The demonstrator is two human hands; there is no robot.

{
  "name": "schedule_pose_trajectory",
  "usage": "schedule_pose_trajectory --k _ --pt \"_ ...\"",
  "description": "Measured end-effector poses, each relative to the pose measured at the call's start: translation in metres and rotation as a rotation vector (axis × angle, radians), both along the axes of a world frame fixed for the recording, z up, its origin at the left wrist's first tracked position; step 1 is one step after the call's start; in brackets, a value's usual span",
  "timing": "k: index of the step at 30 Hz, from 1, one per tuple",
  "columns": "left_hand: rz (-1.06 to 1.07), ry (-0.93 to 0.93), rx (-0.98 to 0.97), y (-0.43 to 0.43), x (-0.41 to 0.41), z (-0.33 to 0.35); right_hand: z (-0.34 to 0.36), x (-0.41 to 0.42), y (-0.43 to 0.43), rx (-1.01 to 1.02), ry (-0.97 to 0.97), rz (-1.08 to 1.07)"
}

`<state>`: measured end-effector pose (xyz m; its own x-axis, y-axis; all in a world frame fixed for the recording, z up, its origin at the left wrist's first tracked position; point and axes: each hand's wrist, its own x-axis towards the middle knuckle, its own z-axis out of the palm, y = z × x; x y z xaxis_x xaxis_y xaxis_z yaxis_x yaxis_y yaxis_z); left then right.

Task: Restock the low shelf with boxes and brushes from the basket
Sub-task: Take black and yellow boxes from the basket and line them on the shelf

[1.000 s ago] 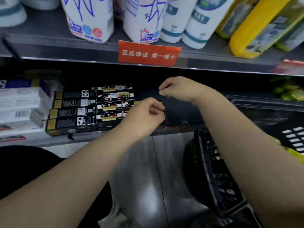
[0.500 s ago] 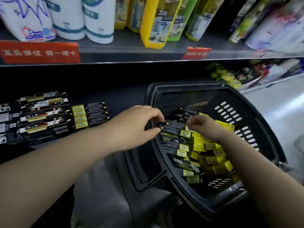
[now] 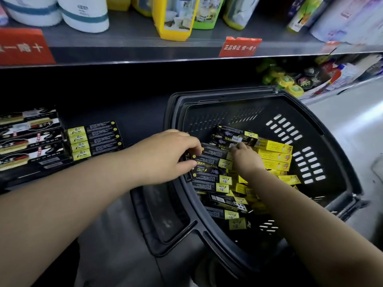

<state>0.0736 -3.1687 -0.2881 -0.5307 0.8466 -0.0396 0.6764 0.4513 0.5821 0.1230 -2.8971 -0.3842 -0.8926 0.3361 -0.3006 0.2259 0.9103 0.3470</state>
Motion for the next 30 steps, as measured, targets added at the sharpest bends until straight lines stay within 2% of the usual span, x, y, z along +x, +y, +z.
schedule_pose_trajectory --k 3,6,8,10,12,14,16,18,20,22,24,26,30 --pt "0.058 -0.091 0.063 0.002 0.001 0.001 0.031 -0.002 -0.003 -0.109 0.033 -0.150" --pt "0.232 -0.336 0.212 0.007 0.002 0.003 0.074 0.001 -0.010 -0.301 0.175 -0.252" --pt "0.375 -0.638 0.336 0.009 0.002 0.005 0.101 0.010 -0.024 -0.617 0.310 -0.343" --pt "0.487 -0.999 0.451 0.010 0.002 0.009 0.123 0.018 -0.051 -1.057 0.373 -0.430" --pt "0.558 -1.214 0.535 0.013 0.003 0.010 0.129 0.024 -0.079 -1.265 0.349 -0.349" --pt "0.614 -1.247 0.648 0.015 0.003 0.012 0.130 0.023 -0.100 -1.304 0.343 -0.179" --pt "0.712 -1.231 0.728 0.015 -0.001 0.014 0.128 0.018 -0.104 -1.337 0.328 -0.096" --pt "0.762 -1.217 0.723 0.011 -0.005 0.013 0.117 0.006 -0.087 -1.256 0.391 -0.133" --pt "0.747 -1.220 0.687 0.008 -0.007 0.012 0.094 -0.003 -0.056 -0.940 0.402 -0.164" --pt "0.708 -1.224 0.659 0.005 -0.006 0.011 0.061 -0.003 -0.031 -0.584 0.172 -0.151" --pt "0.670 -1.227 0.642 0.003 -0.006 0.010 0.029 0.005 -0.019 -0.482 -0.064 -0.209" --pt "0.652 -1.228 0.632 0.001 -0.007 0.010 0.005 0.011 -0.018 -0.402 -0.158 -0.180" --pt "0.650 -1.241 0.622 -0.002 -0.009 0.010 -0.015 0.013 -0.019 -0.128 -0.057 -0.004"
